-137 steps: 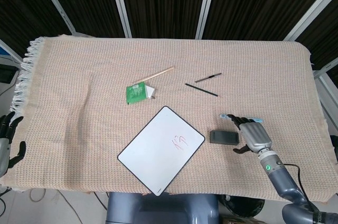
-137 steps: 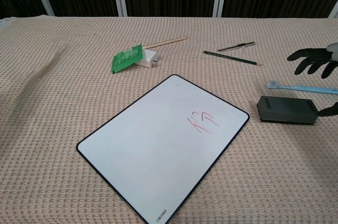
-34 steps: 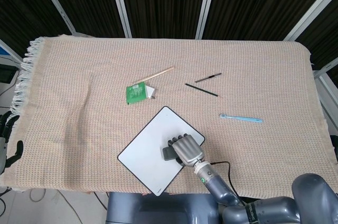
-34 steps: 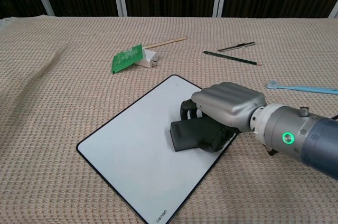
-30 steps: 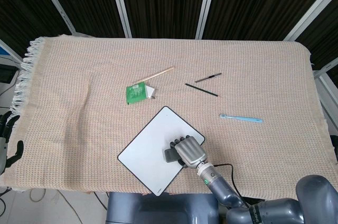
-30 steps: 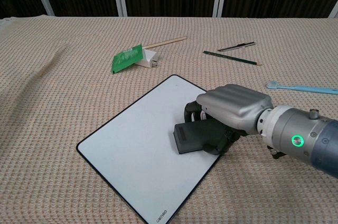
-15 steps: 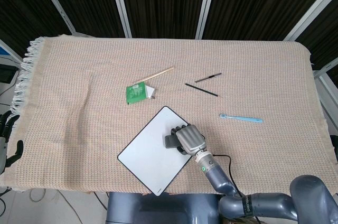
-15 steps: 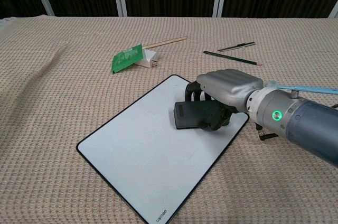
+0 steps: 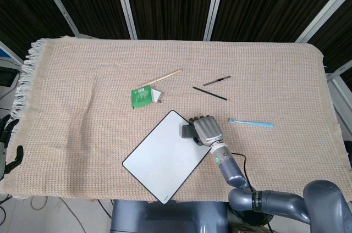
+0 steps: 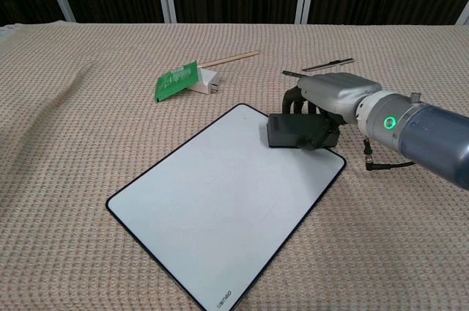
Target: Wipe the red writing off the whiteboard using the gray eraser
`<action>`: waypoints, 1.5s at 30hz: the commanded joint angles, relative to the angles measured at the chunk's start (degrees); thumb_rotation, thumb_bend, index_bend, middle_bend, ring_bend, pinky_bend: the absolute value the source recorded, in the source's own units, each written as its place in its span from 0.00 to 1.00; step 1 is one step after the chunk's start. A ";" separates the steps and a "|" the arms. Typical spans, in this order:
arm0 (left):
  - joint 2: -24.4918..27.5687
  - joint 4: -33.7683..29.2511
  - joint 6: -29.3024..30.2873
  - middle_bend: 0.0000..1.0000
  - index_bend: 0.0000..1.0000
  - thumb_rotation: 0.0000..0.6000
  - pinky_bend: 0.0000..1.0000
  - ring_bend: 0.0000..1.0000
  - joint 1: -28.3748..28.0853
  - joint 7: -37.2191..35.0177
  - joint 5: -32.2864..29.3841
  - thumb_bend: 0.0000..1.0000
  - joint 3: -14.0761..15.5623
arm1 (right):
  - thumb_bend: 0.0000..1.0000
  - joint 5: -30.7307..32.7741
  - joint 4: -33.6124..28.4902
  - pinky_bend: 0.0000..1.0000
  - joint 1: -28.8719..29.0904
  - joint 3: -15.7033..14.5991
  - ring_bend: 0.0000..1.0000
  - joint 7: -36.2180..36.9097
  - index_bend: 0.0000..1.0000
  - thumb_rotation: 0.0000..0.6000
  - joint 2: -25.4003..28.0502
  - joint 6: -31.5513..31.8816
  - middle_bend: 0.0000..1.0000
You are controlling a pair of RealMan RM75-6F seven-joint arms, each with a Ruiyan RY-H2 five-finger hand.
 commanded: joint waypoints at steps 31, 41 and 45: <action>-0.61 -0.05 0.37 0.01 0.10 1.00 0.00 0.00 0.17 1.00 0.42 0.49 0.31 | 0.14 -8.87 -4.31 0.26 -9.73 -7.84 0.13 9.13 0.15 1.00 14.26 -0.23 0.13; -0.70 0.02 0.37 0.01 0.10 1.00 0.00 0.00 0.15 1.21 0.43 0.49 0.29 | 0.06 -7.26 -13.28 0.15 -11.03 -7.24 0.00 7.73 0.00 1.00 21.40 1.02 0.00; -0.69 0.05 0.47 0.01 0.10 1.00 0.00 0.00 0.17 1.17 0.51 0.49 0.29 | 0.06 -9.66 -18.25 0.15 -13.38 -6.95 0.00 10.12 0.00 1.00 25.31 4.86 0.00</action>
